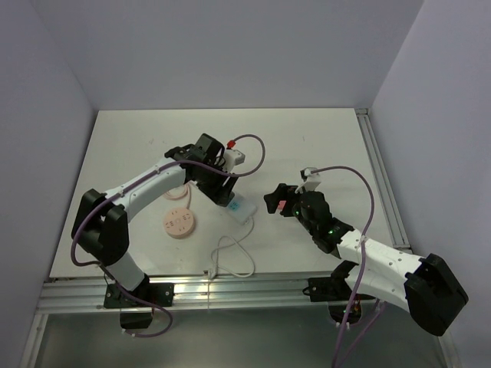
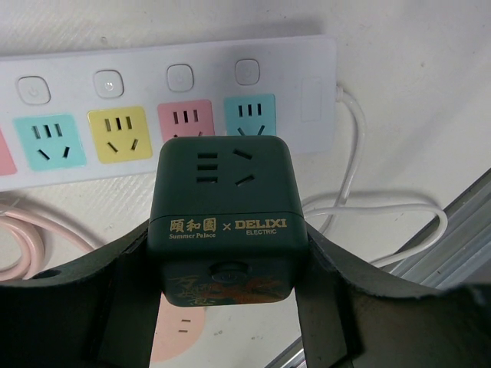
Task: Insert the plug
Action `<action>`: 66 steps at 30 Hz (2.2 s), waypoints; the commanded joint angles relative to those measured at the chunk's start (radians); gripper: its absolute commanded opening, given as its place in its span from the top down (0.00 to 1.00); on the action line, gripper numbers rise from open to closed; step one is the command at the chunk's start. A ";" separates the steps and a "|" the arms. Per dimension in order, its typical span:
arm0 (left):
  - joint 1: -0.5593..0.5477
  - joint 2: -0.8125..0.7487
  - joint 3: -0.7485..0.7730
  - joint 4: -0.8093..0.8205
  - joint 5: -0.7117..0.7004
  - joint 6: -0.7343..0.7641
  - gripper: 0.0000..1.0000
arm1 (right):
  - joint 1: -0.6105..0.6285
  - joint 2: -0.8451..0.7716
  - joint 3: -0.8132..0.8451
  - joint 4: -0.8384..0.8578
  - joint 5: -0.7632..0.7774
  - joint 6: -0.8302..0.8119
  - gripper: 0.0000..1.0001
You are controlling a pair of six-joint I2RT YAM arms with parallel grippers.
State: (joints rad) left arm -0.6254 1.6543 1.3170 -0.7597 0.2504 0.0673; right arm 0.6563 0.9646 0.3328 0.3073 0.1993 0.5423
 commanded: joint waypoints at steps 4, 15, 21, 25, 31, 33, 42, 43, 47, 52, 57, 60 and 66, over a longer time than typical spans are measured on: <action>-0.007 0.013 0.001 0.068 0.064 0.009 1.00 | -0.007 0.014 0.018 0.023 0.029 -0.004 0.09; -0.034 0.016 -0.030 0.083 0.046 -0.001 1.00 | -0.015 0.023 0.022 0.018 0.037 -0.007 0.09; -0.046 0.024 -0.041 0.097 0.055 -0.007 1.00 | -0.018 0.028 0.025 0.016 0.034 -0.007 0.09; -0.050 0.032 -0.042 0.100 0.044 -0.009 1.00 | -0.020 0.022 0.023 0.016 0.035 -0.007 0.09; -0.051 0.053 -0.033 0.100 0.044 -0.018 1.00 | -0.023 0.011 0.017 0.015 0.041 -0.004 0.09; -0.053 0.055 -0.036 0.100 0.038 -0.020 1.00 | -0.024 0.005 0.011 0.021 0.042 -0.004 0.09; -0.056 0.079 -0.030 0.094 0.016 -0.021 1.00 | -0.027 -0.010 0.003 0.023 0.040 0.001 0.09; -0.057 0.087 -0.027 0.091 0.015 -0.021 1.00 | -0.027 -0.009 0.003 0.023 0.040 0.001 0.09; -0.060 0.098 -0.018 0.086 0.013 -0.020 1.00 | -0.029 -0.009 0.003 0.023 0.040 0.002 0.09; -0.062 0.105 -0.016 0.079 0.006 -0.023 1.00 | -0.032 -0.009 0.002 0.024 0.035 0.002 0.09; -0.065 0.120 0.008 0.048 -0.014 -0.029 1.00 | -0.034 -0.006 0.002 0.027 0.031 0.004 0.10; -0.076 0.140 0.047 0.002 -0.031 -0.032 1.00 | -0.035 -0.003 0.005 0.026 0.029 0.004 0.10; -0.097 0.209 0.143 -0.104 -0.074 -0.047 1.00 | -0.035 -0.009 0.003 0.024 0.029 0.004 0.10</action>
State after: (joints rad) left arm -0.7033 1.8248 1.4040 -0.7994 0.2165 0.0319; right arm 0.6292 0.9680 0.3328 0.3035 0.2169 0.5423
